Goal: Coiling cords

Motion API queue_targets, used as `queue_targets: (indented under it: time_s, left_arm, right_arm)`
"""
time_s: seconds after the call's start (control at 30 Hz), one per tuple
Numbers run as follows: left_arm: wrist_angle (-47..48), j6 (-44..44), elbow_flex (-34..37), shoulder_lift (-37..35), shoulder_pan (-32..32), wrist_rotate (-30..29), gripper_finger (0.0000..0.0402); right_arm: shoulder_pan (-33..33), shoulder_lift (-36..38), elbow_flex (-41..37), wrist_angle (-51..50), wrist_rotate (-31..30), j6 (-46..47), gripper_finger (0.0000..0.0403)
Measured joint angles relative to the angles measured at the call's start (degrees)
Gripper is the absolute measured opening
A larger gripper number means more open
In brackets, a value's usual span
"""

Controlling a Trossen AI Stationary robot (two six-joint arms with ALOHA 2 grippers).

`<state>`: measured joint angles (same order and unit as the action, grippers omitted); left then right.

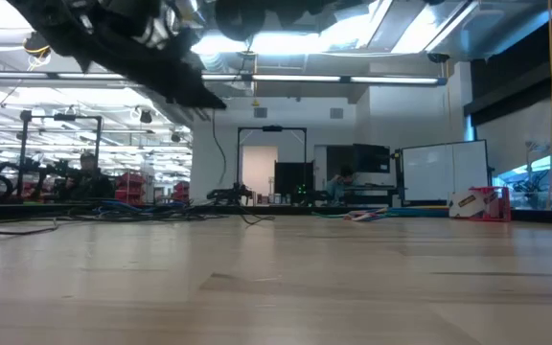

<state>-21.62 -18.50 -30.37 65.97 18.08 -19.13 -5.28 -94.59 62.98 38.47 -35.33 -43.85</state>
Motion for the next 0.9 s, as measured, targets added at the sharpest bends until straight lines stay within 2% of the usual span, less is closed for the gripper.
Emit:
queue_targets:
  time_s: [0.2, 0.47, 0.67, 0.8, 0.9]
  left_arm:
    - [7.26, -3.64, 0.0, -11.22, 2.41, -4.52, 0.0003]
    - [11.31, -2.41, 0.0, -23.86, 4.11, -3.1, 0.0004]
    - [10.35, 2.94, 0.0, -25.99, 3.28, 3.33, 0.0003]
    - [10.24, 6.77, 0.0, -24.62, 3.3, 7.71, 0.0004]
    - [10.07, 8.31, 0.0, -22.9, 3.28, 8.75, 0.0002]
  right_arm:
    - [0.04, 0.0, 0.0, -1.34, -0.02, -0.84, 0.0005]
    - [2.64, -0.03, 0.0, -5.29, 0.54, -0.28, 0.0005]
    - [6.05, -1.43, 0.0, -7.16, 4.12, 4.27, 0.0005]
    - [7.73, -2.19, -0.02, -7.59, 5.72, 6.91, 0.0005]
    - [8.79, -2.82, -0.02, -6.99, 7.09, 9.17, 0.0005]
